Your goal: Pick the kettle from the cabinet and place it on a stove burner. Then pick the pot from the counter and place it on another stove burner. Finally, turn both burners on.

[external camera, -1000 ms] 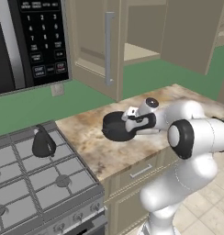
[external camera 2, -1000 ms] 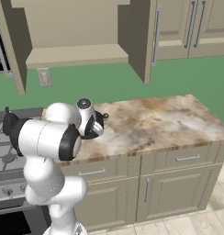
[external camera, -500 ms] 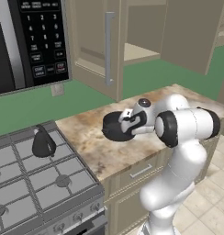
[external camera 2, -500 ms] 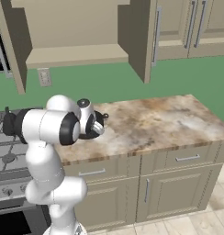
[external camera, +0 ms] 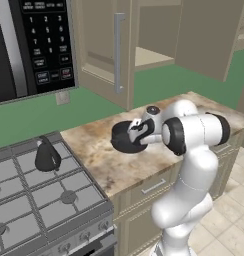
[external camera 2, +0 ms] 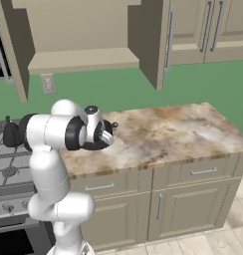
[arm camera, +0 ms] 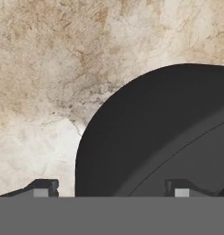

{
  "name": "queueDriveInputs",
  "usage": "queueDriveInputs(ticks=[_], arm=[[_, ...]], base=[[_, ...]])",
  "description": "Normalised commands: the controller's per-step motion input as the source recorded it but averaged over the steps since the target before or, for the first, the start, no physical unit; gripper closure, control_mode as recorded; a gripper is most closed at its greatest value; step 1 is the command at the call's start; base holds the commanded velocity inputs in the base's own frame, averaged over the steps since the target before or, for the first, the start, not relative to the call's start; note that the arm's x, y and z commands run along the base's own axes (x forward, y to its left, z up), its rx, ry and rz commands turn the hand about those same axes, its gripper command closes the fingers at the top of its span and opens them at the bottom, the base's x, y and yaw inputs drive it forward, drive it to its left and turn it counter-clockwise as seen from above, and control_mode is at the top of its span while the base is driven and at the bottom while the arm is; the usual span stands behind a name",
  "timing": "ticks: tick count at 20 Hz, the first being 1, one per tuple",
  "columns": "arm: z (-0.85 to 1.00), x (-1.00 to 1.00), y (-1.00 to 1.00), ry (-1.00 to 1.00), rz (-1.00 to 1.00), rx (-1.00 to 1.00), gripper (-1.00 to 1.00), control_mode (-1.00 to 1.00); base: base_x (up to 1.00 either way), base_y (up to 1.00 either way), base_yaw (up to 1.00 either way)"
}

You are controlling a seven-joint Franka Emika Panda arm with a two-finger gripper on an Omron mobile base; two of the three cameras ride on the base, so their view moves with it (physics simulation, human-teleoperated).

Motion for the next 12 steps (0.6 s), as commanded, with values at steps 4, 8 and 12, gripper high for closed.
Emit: queueDriveInputs(ticks=[4, 8, 12], arm=[[-0.14, 0.01, 0.00, 0.01, 0.00, 0.00, 1.00, -1.00], [-0.09, 0.00, 0.00, 0.00, 0.00, 0.00, 1.00, -1.00], [0.00, -0.22, -0.16, -0.08, 0.00, 0.03, 1.00, -1.00]], base=[[0.00, 0.00, 0.00], [0.00, 0.00, 0.00], [0.00, 0.00, 0.00]])
